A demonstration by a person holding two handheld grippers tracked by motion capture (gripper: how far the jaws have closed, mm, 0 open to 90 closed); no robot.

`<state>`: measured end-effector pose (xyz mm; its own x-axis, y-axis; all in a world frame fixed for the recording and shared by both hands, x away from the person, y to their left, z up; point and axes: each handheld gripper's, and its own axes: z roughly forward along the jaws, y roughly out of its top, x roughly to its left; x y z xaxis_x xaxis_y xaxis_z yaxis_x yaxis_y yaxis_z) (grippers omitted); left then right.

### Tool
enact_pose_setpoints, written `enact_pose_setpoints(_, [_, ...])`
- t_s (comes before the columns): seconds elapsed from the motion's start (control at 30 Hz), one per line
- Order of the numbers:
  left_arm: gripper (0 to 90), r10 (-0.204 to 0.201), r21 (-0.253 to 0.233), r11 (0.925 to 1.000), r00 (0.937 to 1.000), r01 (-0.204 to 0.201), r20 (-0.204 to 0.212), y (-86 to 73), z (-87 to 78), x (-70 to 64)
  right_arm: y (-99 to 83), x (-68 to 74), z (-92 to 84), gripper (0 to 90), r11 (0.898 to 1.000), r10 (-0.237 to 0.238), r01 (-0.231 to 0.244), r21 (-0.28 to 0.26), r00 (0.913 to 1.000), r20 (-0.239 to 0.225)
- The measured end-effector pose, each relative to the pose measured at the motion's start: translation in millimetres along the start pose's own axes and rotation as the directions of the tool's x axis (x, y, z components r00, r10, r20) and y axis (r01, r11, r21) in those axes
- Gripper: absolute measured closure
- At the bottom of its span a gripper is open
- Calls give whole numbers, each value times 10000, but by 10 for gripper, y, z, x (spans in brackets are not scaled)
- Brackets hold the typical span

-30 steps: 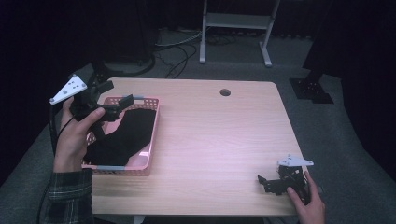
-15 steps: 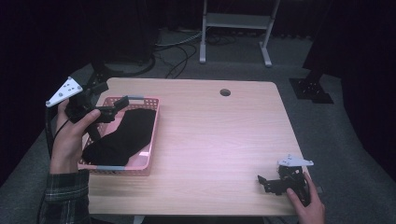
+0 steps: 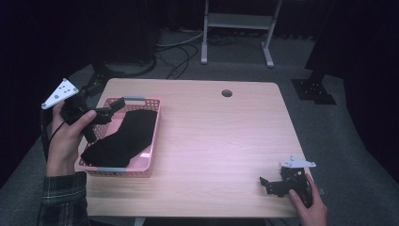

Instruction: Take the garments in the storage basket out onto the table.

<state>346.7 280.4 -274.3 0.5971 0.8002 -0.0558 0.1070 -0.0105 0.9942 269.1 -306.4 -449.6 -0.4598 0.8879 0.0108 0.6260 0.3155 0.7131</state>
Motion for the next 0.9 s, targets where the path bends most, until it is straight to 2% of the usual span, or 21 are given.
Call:
enact_pose_setpoints(0.17, [3,-155,165,9997,9999,156,-34,-52,34,30,0,1,0,0,10000,14,-14,-6,10000,-1])
enact_pose_setpoints(0.27, [3,-112,347,9993,9998,117,-160,-74,53,40,0,0,0,0,10000,0,0,-1,10000,-2])
enact_pose_setpoints(0.9, [3,-257,1063,9940,9997,255,-1,-218,184,71,0,0,0,0,10000,1,-1,0,10000,-2])
